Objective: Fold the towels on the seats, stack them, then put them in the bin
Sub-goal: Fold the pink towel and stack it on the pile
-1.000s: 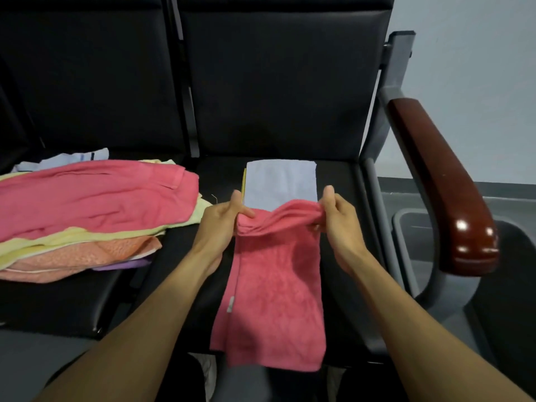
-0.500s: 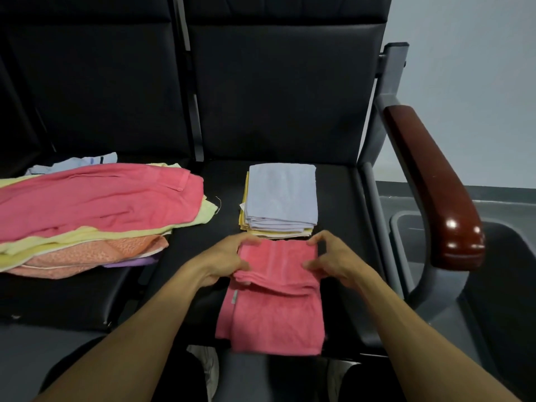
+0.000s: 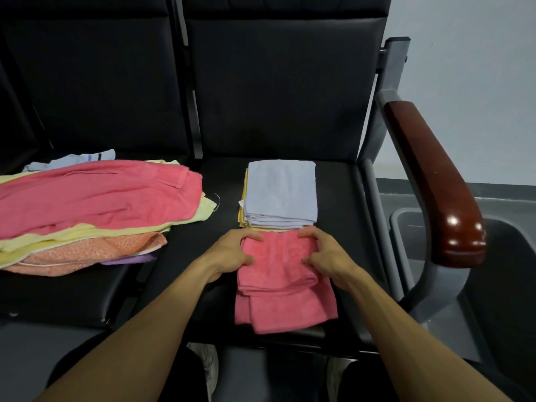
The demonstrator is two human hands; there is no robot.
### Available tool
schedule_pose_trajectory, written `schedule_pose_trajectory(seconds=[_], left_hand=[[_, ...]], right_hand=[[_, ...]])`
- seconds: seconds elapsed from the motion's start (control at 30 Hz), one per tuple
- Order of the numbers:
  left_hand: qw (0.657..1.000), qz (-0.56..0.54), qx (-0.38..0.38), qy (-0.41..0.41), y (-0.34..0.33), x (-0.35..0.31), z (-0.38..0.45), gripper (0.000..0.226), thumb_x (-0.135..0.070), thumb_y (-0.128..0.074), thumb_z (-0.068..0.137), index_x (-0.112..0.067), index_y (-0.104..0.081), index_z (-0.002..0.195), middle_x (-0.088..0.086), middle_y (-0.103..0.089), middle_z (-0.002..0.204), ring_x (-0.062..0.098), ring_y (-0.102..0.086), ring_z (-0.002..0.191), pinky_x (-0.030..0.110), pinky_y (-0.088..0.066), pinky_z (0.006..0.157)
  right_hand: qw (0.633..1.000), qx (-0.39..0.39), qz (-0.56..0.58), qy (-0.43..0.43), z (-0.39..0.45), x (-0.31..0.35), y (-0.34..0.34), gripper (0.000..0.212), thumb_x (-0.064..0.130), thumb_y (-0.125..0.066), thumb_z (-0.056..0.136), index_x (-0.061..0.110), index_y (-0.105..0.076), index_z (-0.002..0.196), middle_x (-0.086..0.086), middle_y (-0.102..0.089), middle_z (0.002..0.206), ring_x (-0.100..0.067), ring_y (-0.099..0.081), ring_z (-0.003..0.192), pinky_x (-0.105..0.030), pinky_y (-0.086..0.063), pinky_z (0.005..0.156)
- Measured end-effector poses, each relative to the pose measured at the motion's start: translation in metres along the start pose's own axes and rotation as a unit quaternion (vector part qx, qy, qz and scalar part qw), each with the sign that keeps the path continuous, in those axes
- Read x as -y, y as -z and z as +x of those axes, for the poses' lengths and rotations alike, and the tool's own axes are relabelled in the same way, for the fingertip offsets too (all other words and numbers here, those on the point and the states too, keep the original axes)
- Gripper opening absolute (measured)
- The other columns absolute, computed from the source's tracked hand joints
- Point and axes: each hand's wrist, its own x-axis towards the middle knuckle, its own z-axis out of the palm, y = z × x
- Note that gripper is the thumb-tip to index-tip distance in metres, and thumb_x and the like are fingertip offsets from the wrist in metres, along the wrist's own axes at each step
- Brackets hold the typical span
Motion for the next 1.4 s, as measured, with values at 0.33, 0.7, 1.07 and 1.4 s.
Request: schedule_pose_trajectory(seconds=[0.33, 0.7, 1.07, 1.4], left_hand=[[0.990, 0.067, 0.121, 0.021, -0.005, 0.001, -0.010, 0.096, 0.005, -0.075, 0.082, -0.036, -0.030, 0.156, 0.001, -0.030, 0.156, 0.022, -0.037, 0.141, 0.037, -0.039, 0.116], [0.946, 0.292, -0.044, -0.133, -0.026, -0.011, -0.011, 0.062, -0.037, -0.058, 0.098, -0.026, -0.032, 0.154, 0.001, -0.008, 0.163, 0.029, -0.015, 0.148, 0.052, -0.023, 0.120], [0.906, 0.406, 0.057, -0.102, -0.045, 0.016, -0.001, 0.073, -0.055, -0.031, 0.104, -0.023, -0.001, 0.162, -0.004, 0.012, 0.168, 0.020, 0.016, 0.154, 0.051, 0.007, 0.124], [0.952, 0.291, -0.085, 0.027, -0.022, -0.001, 0.022, 0.066, -0.034, -0.076, 0.087, -0.020, -0.043, 0.142, 0.004, -0.043, 0.141, 0.027, -0.034, 0.132, 0.042, -0.028, 0.108]], right_hand=[[0.988, 0.100, -0.120, -0.021, -0.010, 0.003, 0.018, 0.088, -0.008, -0.070, 0.079, 0.028, -0.037, 0.152, -0.003, -0.042, 0.145, -0.021, -0.051, 0.124, -0.028, -0.048, 0.098], [0.870, -0.084, -0.465, 0.138, -0.022, 0.008, -0.017, 0.054, 0.052, -0.061, 0.090, 0.024, -0.047, 0.134, -0.012, -0.018, 0.151, -0.033, -0.024, 0.139, -0.055, -0.030, 0.111], [0.881, 0.012, -0.468, 0.074, -0.007, -0.021, -0.012, 0.081, 0.065, -0.019, 0.099, 0.014, -0.002, 0.160, -0.001, 0.009, 0.168, -0.022, 0.011, 0.154, -0.055, 0.001, 0.121], [0.938, -0.031, -0.346, -0.017, 0.025, 0.005, 0.007, 0.050, 0.022, -0.079, 0.078, 0.014, -0.058, 0.123, -0.011, -0.049, 0.124, -0.032, -0.047, 0.120, -0.044, -0.044, 0.102]])
